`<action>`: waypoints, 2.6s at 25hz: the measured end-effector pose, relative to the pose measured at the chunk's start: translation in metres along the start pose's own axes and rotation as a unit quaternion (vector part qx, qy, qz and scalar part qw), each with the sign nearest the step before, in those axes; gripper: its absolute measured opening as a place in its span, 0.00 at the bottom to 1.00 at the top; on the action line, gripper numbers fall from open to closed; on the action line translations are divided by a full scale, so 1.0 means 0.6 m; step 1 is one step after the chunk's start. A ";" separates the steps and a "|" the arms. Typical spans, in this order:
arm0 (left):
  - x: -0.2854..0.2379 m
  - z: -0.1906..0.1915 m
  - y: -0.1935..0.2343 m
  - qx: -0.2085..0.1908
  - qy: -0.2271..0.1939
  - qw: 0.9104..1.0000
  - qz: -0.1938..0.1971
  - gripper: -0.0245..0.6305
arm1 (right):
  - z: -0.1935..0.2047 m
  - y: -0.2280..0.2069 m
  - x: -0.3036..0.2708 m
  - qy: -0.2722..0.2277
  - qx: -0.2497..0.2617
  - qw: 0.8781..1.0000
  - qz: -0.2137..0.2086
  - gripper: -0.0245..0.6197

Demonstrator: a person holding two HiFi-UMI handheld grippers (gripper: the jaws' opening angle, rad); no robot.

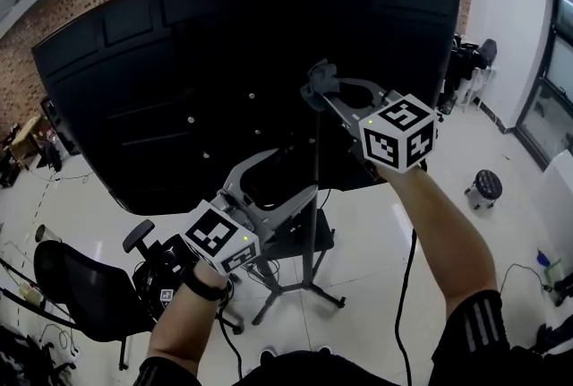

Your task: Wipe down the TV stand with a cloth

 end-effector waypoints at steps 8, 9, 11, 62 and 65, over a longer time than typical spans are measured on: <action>0.003 0.041 0.004 0.009 0.022 1.000 -0.020 0.53 | 0.069 0.008 0.004 0.023 -0.010 1.000 -0.007 0.09; 0.004 0.050 0.005 0.013 0.027 0.999 -0.022 0.53 | 0.083 0.008 0.004 0.023 -0.019 1.000 -0.008 0.09; 0.005 0.069 0.008 0.022 0.035 0.999 -0.025 0.53 | 0.115 0.008 0.003 0.025 -0.038 0.999 -0.012 0.09; 0.203 0.819 -0.027 0.198 0.320 0.926 -0.031 0.53 | 1.024 0.313 -0.049 0.314 -0.241 0.918 -0.007 0.09; 0.224 0.861 -0.029 0.209 0.330 0.920 -0.038 0.53 | 1.081 0.326 -0.052 0.340 -0.239 0.909 -0.018 0.09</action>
Point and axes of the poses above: the fingertips, and each gripper's own axes: x backward along the fingers, y to its left, z out of its underside, the point moved 7 cm from there along x, backward along the fingers, and after that the axes turned 15 degrees about -z, right-handed, at the moved point
